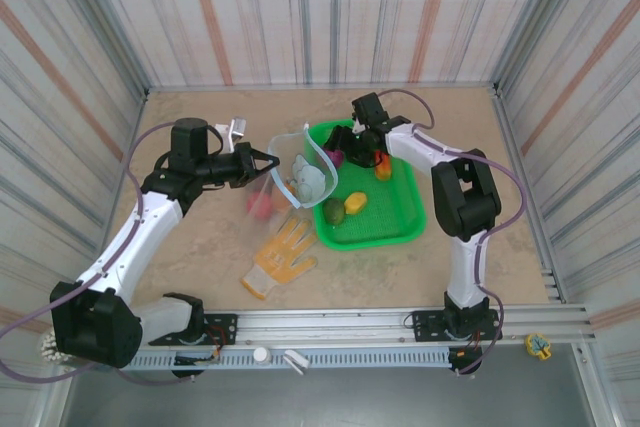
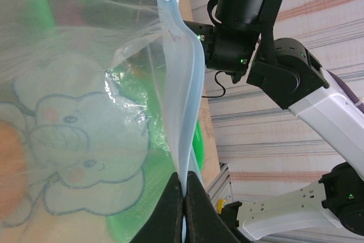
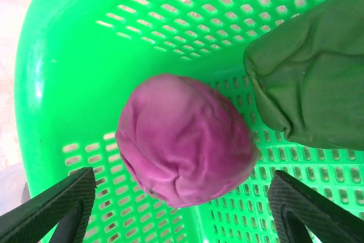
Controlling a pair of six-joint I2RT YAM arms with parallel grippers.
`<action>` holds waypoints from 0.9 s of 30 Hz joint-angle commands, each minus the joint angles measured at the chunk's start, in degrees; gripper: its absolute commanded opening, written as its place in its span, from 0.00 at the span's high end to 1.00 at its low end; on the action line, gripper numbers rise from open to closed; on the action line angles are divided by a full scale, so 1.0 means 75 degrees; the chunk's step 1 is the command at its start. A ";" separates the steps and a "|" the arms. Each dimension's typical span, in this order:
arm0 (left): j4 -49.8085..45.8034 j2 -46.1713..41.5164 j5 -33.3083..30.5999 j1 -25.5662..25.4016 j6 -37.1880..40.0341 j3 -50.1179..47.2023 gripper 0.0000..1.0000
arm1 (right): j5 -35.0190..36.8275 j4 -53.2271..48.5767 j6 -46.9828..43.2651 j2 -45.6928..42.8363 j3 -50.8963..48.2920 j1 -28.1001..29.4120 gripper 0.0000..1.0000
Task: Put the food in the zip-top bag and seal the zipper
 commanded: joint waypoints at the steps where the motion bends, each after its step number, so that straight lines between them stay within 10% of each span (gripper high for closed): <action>1: -0.0059 -0.0052 0.0002 0.0009 0.0159 0.0117 1.00 | 0.0093 -0.0582 0.0057 0.0177 0.0404 0.0070 0.14; 13: -0.0059 -0.0070 0.0003 0.0000 0.0171 0.0115 1.00 | 0.0319 -0.1254 0.0017 0.1284 0.1310 0.0255 0.12; 27: -0.0047 -0.0082 0.0014 -0.0014 0.0171 0.0117 1.00 | -0.0377 -0.0231 0.0049 -0.0213 0.0124 0.0017 0.36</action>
